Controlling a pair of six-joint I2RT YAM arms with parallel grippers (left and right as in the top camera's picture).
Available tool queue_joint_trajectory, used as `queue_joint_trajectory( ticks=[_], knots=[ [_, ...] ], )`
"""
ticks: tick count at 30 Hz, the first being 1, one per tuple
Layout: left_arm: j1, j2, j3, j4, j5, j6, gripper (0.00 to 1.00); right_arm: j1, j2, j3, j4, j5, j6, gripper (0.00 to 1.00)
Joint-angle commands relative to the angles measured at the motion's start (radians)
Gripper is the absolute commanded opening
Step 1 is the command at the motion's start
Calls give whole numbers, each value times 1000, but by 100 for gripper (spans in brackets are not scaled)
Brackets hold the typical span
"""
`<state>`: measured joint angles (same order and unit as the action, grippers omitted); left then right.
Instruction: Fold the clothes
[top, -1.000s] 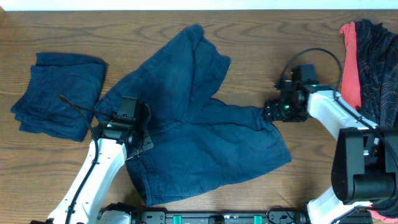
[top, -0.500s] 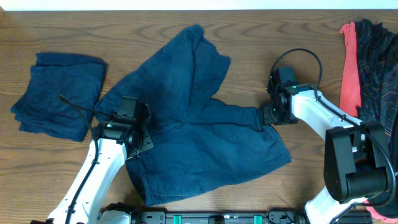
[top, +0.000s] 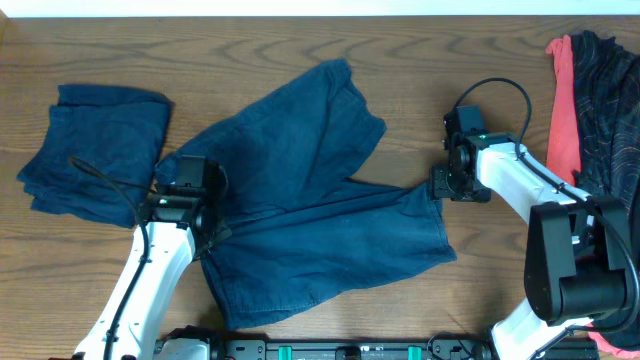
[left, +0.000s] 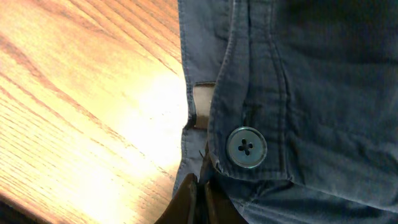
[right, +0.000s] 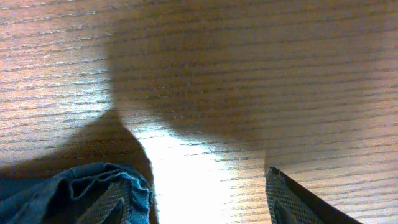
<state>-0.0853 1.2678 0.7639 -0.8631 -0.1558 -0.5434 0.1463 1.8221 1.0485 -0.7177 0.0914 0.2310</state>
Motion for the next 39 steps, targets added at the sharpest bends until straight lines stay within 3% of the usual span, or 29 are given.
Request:
queue_joint_trajectory(
  ticks=[1, 3, 7, 9, 17, 25, 27, 32, 39],
  knots=[
    [19, 4, 19, -2, -39, -26, 6, -42, 41, -22, -15, 156, 16, 68],
    [19, 4, 16, 23, 36, -26, 13, -42, 41, -22, -15, 155, 16, 69],
    [16, 6, 5, 93, 127, -26, 49, -42, 41, -22, -16, 155, 16, 73],
    [14, 10, 5, 109, 129, -26, 59, -44, 41, -22, -16, 155, 28, 73],
    [14, 21, 5, 114, 154, 12, 61, -127, 41, -22, -45, 168, 138, 74],
    [14, 21, 5, 121, 176, 45, 61, -254, 41, -22, -156, 225, 328, 78],
    [14, 21, 5, 132, 193, 66, 65, -280, 41, -22, -198, 251, 409, 79],
    [14, 27, 5, 209, 287, 106, 73, -318, 40, -22, -230, 261, 458, 81],
    [14, 110, 5, 389, 382, 145, 73, -322, 16, -22, -256, 259, 483, 82]
  ],
)
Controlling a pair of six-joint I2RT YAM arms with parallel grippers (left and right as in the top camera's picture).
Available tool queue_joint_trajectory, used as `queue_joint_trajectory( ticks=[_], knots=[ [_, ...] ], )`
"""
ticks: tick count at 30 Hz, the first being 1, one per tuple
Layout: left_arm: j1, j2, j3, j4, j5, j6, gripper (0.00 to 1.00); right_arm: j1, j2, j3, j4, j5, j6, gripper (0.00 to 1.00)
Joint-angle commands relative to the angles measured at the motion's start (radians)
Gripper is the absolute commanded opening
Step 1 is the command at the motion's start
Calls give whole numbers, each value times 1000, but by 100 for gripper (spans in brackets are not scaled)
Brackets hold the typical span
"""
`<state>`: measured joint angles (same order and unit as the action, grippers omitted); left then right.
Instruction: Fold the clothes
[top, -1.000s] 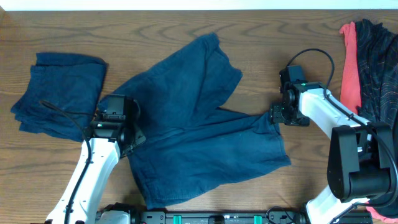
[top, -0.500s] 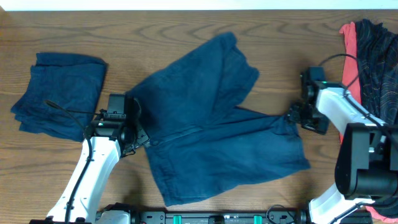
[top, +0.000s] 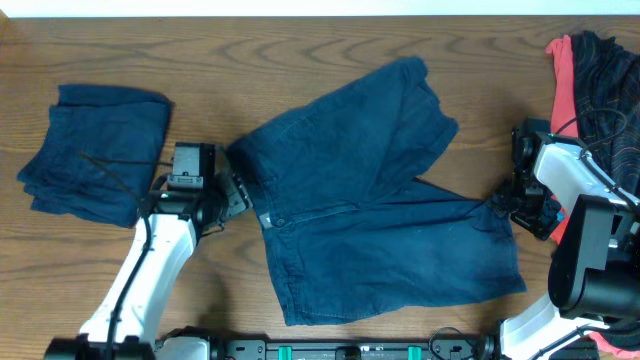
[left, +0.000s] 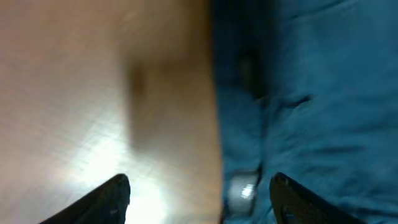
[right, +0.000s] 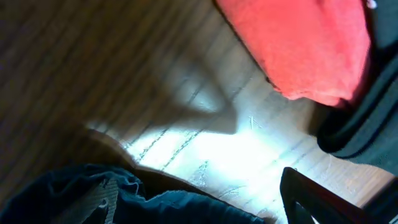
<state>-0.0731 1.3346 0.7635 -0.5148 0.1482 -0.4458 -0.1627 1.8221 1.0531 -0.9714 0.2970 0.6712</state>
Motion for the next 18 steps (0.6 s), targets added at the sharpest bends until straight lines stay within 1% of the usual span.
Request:
queue_joint_trajectory(
  ticks=[1, 3, 5, 6, 7, 8, 10, 11, 12, 18],
  knots=[
    [2, 65, 5, 69, 90, 46, 73, -13, 10, -27, -3, 51, 42, 83],
    [2, 111, 5, 117, 103, 45, 60, -13, -2, -27, -9, 51, 42, 83],
    [2, 161, 5, 163, 106, 45, 39, -13, -15, -27, -10, 51, 26, 83],
    [2, 182, 5, 181, 106, 45, 26, -13, -21, -27, -10, 51, 18, 83],
    [2, 206, 5, 200, 107, 45, 21, -13, -25, -27, -10, 51, 10, 83],
    [2, 226, 5, 216, 107, 45, 19, -13, -28, -27, -9, 51, 6, 83],
    [2, 264, 5, 253, 108, 45, 19, -13, -31, -27, -10, 50, 3, 84],
    [2, 281, 5, 274, 113, 45, 15, -13, -31, -27, -10, 46, 3, 84],
    [2, 299, 5, 297, 114, 45, 14, -13, -31, -27, -10, 43, 3, 84],
    [-2, 425, 5, 496, 114, 45, 13, -13, -31, -27, -16, 25, 0, 84]
  ],
)
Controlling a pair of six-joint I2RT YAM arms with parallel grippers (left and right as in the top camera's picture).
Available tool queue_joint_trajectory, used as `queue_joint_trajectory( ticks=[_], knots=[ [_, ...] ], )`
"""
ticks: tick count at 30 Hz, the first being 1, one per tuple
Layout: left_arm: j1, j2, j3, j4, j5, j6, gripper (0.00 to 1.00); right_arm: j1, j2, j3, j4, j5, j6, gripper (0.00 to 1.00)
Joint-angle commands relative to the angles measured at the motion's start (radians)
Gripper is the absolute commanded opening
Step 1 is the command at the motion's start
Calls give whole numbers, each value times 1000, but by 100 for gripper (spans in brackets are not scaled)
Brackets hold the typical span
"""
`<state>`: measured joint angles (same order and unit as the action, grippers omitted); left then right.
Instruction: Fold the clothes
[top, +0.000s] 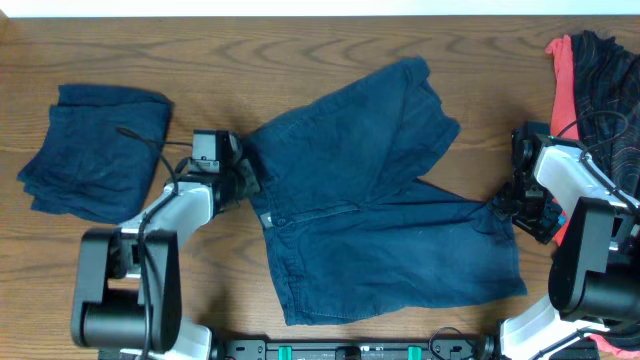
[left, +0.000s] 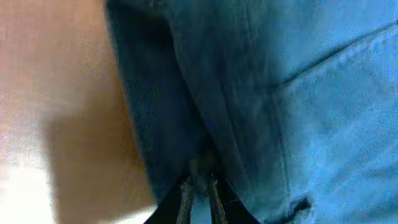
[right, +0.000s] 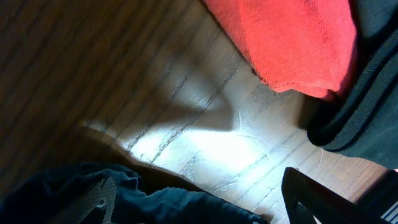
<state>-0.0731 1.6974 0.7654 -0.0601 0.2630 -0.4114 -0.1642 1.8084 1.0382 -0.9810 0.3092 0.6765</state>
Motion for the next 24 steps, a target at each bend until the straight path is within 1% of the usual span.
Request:
queue_joint_trajectory(
  ticks=[1, 8, 11, 13, 17, 21, 24],
  knots=[
    [-3, 83, 3, 80, 0, 11, 13, -11, -17, -12, -7, 12, -5, 84],
    [-5, 195, 12, 406, -1, 11, 13, -11, -17, -12, -16, -10, -5, 84],
    [-5, 207, 32, 503, -2, 11, 12, -10, -17, -12, -14, -27, -5, 83],
    [-5, 207, 56, 534, -1, 11, 6, -5, -17, -12, -14, -29, -5, 83],
    [-4, 204, 126, 475, 23, 11, 6, 7, -17, -12, 7, -34, -15, 85],
    [-2, 190, 186, 352, 71, 25, 6, 8, -18, -11, 81, -101, -102, 84],
    [-2, 157, 202, 235, 100, 28, 6, 8, -19, -11, 103, -112, -129, 85]
  ],
)
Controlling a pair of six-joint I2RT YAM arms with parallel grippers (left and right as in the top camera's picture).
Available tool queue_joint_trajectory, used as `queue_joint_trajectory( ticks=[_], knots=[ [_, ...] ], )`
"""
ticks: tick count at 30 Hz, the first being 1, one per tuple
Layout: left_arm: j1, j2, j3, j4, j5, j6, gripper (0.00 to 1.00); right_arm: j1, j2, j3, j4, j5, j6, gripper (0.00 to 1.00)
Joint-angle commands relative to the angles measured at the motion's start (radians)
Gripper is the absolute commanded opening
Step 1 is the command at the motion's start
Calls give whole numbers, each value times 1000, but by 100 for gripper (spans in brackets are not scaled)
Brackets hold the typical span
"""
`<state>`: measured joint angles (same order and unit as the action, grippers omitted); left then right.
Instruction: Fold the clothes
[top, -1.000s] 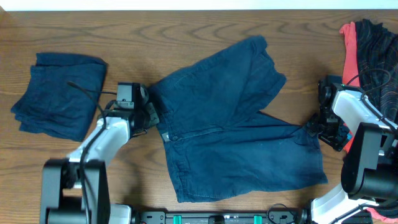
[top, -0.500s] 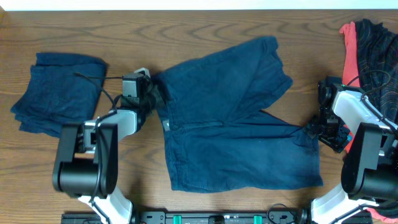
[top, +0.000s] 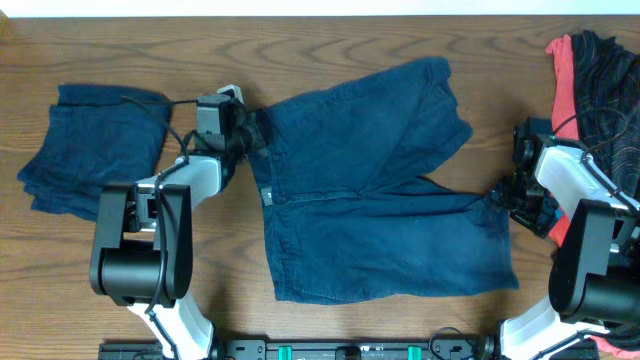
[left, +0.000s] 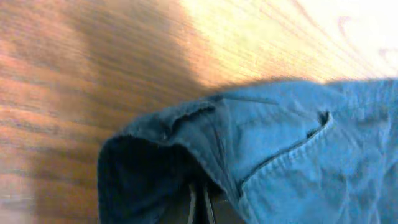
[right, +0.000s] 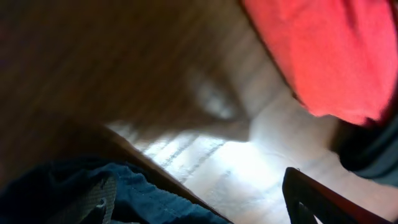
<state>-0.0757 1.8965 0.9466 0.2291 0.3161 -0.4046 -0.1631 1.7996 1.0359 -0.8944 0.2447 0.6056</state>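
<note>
Dark blue shorts (top: 360, 200) lie spread mid-table, waistband on the left, both legs pointing right. My left gripper (top: 248, 130) is at the waistband's far corner. In the left wrist view it (left: 200, 202) is shut on a fold of the blue cloth (left: 292, 143). My right gripper (top: 508, 197) sits at the hem of the near leg. Seen from the right wrist, it (right: 198, 177) stands open, with the hem (right: 143, 199) bunched over its left finger and its right finger over bare wood.
A folded dark blue garment (top: 95, 150) lies at the table's left. At the far right corner is a pile of red and dark striped clothes (top: 590, 100), close to my right arm; its red cloth (right: 329, 56) shows in the right wrist view. Wooden table (top: 330, 40) all round.
My left gripper, still shut on the waistband corner, has moved toward the table's far side. The waistband now runs straighter and the far leg has shifted slightly right. The right gripper has hardly moved.
First the shorts lay skewed left of centre, left gripper shut by the button, right gripper open at the near leg's hem. Then the shorts were further right and the left gripper open beside the waistband. It then shut on the far corner, now drawn farther away.
</note>
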Motion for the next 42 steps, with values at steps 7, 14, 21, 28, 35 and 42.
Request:
queue_joint_trajectory(
  ticks=[7, 14, 21, 28, 35, 42],
  knots=[
    [3, -290, 21, -336, -19, 183, 17, -4, -113, 10, 41, -61, -150, 88],
    [-14, -527, 21, -549, -27, 163, 31, -16, -277, 13, -64, -69, -151, 95],
    [-119, -468, 19, -565, 51, 156, 31, 8, -299, 9, -69, -368, -378, 88],
    [-247, -261, 19, -517, 51, 157, 30, 93, -299, -11, -94, -463, -526, 86],
    [-288, -60, 20, -380, 50, 157, 30, 190, -299, -11, -90, -462, -525, 87],
    [-288, 57, 20, -161, -28, 156, 30, 217, -299, -11, -82, -462, -495, 89]
  ],
)
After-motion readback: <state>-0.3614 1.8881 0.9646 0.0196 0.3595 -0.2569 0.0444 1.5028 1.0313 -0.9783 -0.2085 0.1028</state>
